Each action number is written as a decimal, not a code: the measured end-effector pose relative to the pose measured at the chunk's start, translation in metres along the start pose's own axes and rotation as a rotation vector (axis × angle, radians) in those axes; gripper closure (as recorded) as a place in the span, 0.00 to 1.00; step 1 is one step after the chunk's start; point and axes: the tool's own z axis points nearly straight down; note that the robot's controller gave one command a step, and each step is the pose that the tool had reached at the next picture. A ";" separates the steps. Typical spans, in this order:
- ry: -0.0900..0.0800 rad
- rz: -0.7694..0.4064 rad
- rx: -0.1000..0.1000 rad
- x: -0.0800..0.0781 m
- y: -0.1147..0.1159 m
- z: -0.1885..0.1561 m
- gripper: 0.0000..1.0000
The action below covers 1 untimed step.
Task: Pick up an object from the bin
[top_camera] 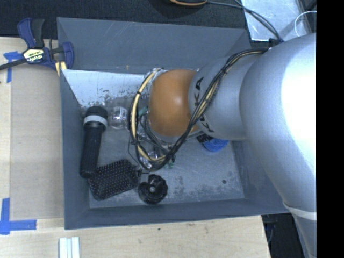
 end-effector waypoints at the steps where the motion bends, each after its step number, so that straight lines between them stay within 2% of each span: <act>1: 0.003 -0.231 0.008 0.015 0.033 0.003 0.00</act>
Offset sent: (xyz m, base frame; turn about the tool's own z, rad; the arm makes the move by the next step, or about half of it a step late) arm -0.0175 0.0721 -0.0050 -0.3284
